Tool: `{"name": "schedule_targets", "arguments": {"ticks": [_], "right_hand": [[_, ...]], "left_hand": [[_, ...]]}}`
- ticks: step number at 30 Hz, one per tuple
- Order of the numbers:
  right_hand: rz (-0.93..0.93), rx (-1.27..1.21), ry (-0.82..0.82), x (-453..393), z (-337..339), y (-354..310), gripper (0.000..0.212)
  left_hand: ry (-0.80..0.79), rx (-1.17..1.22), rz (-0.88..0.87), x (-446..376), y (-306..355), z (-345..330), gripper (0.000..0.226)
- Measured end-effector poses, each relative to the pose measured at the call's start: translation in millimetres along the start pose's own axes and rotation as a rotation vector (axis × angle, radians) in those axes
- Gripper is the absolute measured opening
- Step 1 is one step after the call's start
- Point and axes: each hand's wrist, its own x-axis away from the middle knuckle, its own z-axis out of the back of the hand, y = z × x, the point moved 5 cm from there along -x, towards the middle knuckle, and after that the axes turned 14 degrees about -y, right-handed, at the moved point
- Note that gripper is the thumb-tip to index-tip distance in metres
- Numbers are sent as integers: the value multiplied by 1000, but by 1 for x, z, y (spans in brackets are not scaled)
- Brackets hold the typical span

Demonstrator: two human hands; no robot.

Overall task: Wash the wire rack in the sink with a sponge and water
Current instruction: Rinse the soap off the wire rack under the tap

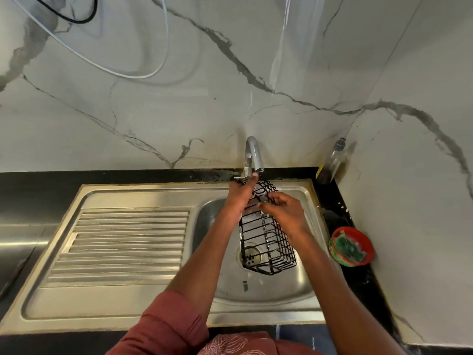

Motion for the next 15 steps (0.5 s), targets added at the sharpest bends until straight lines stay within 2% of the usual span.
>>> {"name": "schedule_targets", "arguments": {"ticks": [2, 4, 7, 10, 11, 14, 15], "right_hand": [[0, 141, 4, 1, -3, -7, 54], [30, 289, 5, -3, -7, -13, 53], [80, 374, -45, -4, -10, -15, 48], [125, 225, -129, -4, -4, -11, 38], [138, 165, -112, -6, 1, -8, 33], [80, 49, 180, -16, 31, 8, 23], [36, 31, 234, -20, 39, 16, 23]], "left_hand": [[29, -194, 22, 0, 4, -6, 117], [76, -244, 31, -6, 2, -6, 124], [97, -162, -6, -14, 0, 5, 106], [58, -175, -109, -13, 1, 19, 66], [41, -182, -136, -12, 0, 22, 59], [45, -140, -141, -3, -8, 31, 69], [48, -133, -137, -1, -15, 34, 71]]}}
